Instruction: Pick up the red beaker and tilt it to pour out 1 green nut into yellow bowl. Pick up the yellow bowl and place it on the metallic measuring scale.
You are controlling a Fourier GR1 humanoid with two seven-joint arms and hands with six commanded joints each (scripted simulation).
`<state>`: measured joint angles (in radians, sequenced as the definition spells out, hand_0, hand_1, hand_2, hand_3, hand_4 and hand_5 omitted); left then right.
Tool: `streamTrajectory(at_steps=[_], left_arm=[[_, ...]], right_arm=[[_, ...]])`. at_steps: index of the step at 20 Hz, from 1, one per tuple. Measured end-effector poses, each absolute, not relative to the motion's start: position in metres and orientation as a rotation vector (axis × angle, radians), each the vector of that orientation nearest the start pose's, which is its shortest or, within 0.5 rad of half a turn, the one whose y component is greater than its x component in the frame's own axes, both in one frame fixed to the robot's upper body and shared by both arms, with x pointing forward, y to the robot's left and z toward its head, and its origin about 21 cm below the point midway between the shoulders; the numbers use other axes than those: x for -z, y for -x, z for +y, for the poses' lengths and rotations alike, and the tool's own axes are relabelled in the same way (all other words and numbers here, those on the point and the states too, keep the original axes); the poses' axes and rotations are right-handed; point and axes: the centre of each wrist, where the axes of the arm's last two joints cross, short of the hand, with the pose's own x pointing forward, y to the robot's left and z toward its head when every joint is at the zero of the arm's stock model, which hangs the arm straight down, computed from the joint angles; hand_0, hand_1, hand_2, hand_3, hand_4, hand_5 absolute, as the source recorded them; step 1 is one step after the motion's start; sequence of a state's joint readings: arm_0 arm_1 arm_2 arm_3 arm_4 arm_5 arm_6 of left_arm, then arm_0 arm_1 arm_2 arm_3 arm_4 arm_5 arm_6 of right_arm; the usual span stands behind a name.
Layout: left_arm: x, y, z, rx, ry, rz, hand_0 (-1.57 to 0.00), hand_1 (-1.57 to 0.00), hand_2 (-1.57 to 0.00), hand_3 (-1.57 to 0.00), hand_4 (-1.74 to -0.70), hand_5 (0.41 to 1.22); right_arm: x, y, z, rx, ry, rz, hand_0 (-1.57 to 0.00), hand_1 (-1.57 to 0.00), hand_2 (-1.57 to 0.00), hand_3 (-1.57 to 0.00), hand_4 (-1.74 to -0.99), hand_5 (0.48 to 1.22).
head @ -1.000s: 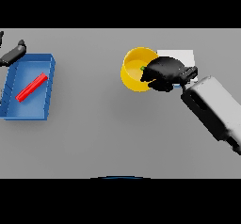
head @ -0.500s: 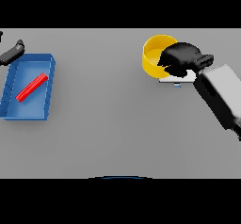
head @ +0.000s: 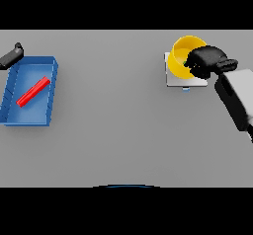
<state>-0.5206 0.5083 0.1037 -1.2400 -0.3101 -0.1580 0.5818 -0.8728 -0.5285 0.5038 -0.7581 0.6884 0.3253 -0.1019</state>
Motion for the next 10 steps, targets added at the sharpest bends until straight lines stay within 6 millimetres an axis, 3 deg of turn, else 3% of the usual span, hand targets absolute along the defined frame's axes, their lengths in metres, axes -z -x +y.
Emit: streamTrajectory(at_steps=[5, 7, 8, 9, 10], left_arm=[[-0.138, -0.3633, 0.3405, 0.417, -0.719, -1.063, 0.0, 0.0, 0.0, 0.0, -0.84, 0.776], [-0.1365, -0.3628, 0.3411, 0.426, -0.712, -1.065, 0.0, 0.0, 0.0, 0.0, -0.84, 0.771], [-0.1363, -0.363, 0.3415, 0.427, -0.709, -1.065, 0.0, 0.0, 0.0, 0.0, -0.84, 0.772], [-0.1358, -0.3653, 0.34, 0.431, -0.704, -1.069, 0.0, 0.0, 0.0, 0.0, -0.84, 0.773], [-0.1342, -0.3671, 0.3396, 0.424, -0.702, -1.062, 0.0, 0.0, 0.0, 0.0, -0.84, 0.775]], right_arm=[[-0.0971, -0.4313, -0.2639, -1.635, 0.679, -1.053, -1.4, -1.21, -1.32, -1.56, -1.73, 1.221], [-0.0938, -0.4323, -0.2641, -1.622, 0.674, -1.06, -1.42, -1.23, -1.4, -1.54, -1.728, 1.221], [-0.0941, -0.4331, -0.2612, -1.615, 0.677, -1.055, -1.4, -1.18, -1.29, -1.54, -1.67, 1.221], [-0.0894, -0.4305, -0.2624, -1.614, 0.647, -1.06, -1.41, -1.15, -1.18, -1.39, -1.644, 1.221], [-0.0899, -0.4313, -0.2599, -1.604, 0.646, -1.052, -1.32, -1.04, -1.04, -1.24, -1.621, 1.155]])
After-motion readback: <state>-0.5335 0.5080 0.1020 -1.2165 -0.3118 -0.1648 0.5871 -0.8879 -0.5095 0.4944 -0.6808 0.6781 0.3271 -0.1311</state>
